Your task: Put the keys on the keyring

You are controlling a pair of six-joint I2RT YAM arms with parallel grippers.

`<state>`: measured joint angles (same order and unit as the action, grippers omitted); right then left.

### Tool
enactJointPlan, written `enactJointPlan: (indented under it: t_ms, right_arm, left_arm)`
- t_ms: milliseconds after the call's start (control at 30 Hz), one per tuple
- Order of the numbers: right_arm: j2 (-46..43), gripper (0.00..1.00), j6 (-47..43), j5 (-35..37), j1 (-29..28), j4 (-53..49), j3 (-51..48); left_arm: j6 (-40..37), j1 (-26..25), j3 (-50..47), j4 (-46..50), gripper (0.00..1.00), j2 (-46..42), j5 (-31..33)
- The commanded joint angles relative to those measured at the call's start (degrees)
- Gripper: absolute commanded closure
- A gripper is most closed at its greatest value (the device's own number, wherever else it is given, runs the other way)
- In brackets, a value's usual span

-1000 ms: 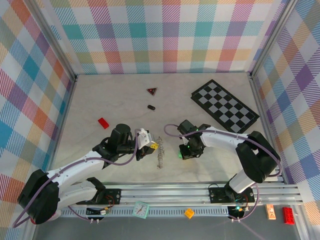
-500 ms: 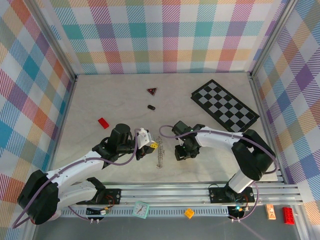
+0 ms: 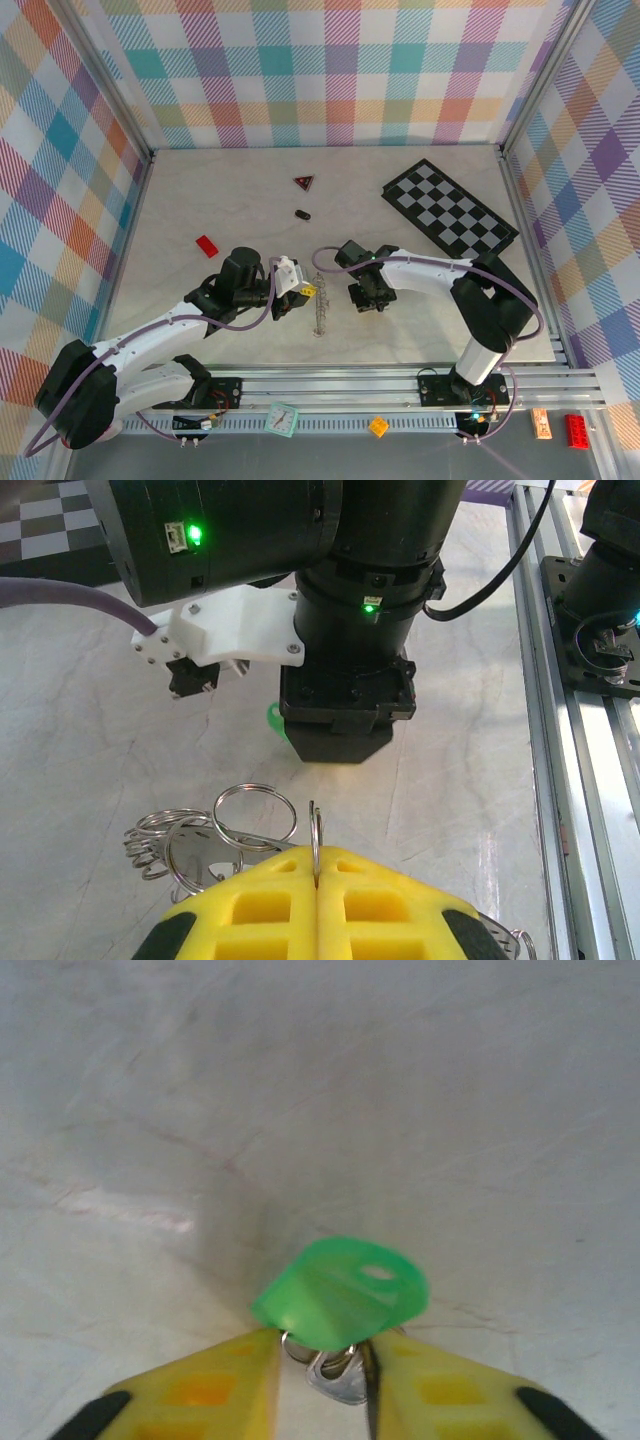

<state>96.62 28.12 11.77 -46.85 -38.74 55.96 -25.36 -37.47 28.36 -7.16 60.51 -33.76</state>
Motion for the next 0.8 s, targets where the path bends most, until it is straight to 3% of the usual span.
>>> enactJointPlan:
  t_ms: [0, 100, 300, 333, 433, 500, 633, 767]
  right_arm:
    - [0.1, 0.83, 0.5, 5.9, 0.1, -2.2, 1.6]
    - [-1.4, 0.94, -0.2, 6.4, 0.3, -2.3, 2.0]
    - [-4.4, 0.97, -0.5, 5.1, 1.6, -1.2, 1.2]
    - [-4.7, 0.93, -0.5, 4.0, 2.1, -0.5, 0.9]
    - [-3.9, 0.63, -1.1, 0.7, 3.2, 0.8, 1.0]
    - [-2.8, 0.52, -1.4, -1.2, 3.6, 2.1, 1.1]
    - [0.4, 0.49, -2.0, -2.8, 4.0, 3.5, 2.2]
    - [2.3, 0.55, -2.7, -3.4, 4.1, 4.5, 3.5]
  left_arm:
    - [-1.2, -0.7, 1.7, 1.0, 1.0, -0.5, -0.2]
    - [-1.2, -0.8, 1.7, 1.2, 1.0, -0.7, -0.2]
    - [-1.2, -0.8, 1.8, 1.4, 1.0, -0.7, -0.2]
    - [-1.2, -0.8, 1.9, 1.4, 1.0, -0.6, -0.2]
    - [-1.3, -0.8, 1.9, 1.4, 1.0, -0.6, -0.3]
    - [-1.3, -0.8, 2.0, 1.4, 1.0, -0.5, -0.3]
    - [-1.3, -0.8, 1.9, 1.5, 1.0, -0.6, -0.3]
    - [-1.2, -0.8, 1.9, 1.4, 1.0, -0.6, -0.3]
